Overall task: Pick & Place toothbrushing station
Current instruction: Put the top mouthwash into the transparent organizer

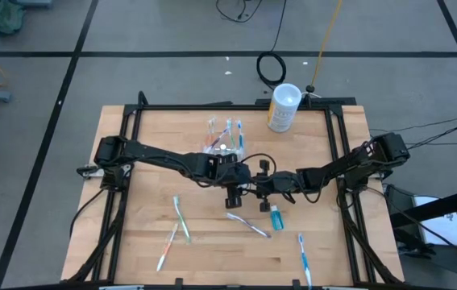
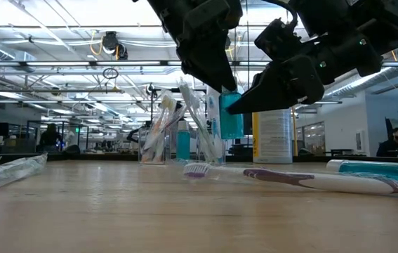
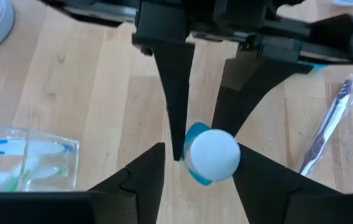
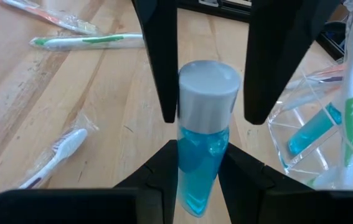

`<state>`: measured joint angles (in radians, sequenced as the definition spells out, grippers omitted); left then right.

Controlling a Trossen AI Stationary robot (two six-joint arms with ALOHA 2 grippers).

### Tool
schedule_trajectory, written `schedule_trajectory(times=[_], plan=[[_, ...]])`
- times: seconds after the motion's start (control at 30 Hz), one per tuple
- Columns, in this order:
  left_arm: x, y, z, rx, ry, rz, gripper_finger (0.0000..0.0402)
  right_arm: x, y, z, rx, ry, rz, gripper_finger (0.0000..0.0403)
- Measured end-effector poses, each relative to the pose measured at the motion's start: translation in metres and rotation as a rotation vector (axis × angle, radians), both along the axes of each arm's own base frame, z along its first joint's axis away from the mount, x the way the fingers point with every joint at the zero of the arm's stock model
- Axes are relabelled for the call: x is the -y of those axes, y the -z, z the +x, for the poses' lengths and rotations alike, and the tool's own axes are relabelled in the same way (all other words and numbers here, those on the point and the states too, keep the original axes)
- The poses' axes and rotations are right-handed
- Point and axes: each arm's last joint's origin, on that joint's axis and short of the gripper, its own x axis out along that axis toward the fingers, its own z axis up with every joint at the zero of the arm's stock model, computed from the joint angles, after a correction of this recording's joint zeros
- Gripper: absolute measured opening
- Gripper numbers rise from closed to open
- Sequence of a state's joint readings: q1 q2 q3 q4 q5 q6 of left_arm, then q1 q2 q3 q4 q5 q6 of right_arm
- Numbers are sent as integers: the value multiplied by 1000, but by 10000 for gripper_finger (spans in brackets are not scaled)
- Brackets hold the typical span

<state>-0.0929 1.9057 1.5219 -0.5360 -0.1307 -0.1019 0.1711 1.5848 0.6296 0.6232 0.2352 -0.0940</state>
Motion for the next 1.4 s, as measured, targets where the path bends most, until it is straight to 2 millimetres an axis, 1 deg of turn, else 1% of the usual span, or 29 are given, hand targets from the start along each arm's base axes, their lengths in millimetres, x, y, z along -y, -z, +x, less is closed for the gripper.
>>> schedule_trajectory(times=[0.3,0.37,0.5,0.67,0.77,0.93,1.03,1.1,1.13,1.27,1.4], plan=[[0,0,1,8,4,0,105,0,0,0,0,4,4,91],[0,0,1,7,3,1,95,0,0,0,0,5,6,91],[0,0,0,8,-7,-6,92,0,0,0,1,10,20,104],[-1,0,-6,-49,-34,-15,100,0,2,-1,-23,10,20,136],[-4,-12,-15,-55,-94,11,101,0,5,-2,-51,19,38,154],[-11,-41,-43,-76,-219,97,101,1,8,-4,-84,23,35,172],[-20,-54,-59,-93,-312,148,101,1,7,-3,-76,23,37,176],[-31,-60,-66,-100,-381,149,101,0,7,-4,-78,23,36,175],[-38,-59,-68,-112,-416,142,101,0,7,-4,-78,22,36,174],[-63,-45,-70,-154,-484,144,102,0,7,-3,-75,22,37,172],[-84,-29,-68,-118,-510,86,102,0,7,-3,-70,22,38,176]])
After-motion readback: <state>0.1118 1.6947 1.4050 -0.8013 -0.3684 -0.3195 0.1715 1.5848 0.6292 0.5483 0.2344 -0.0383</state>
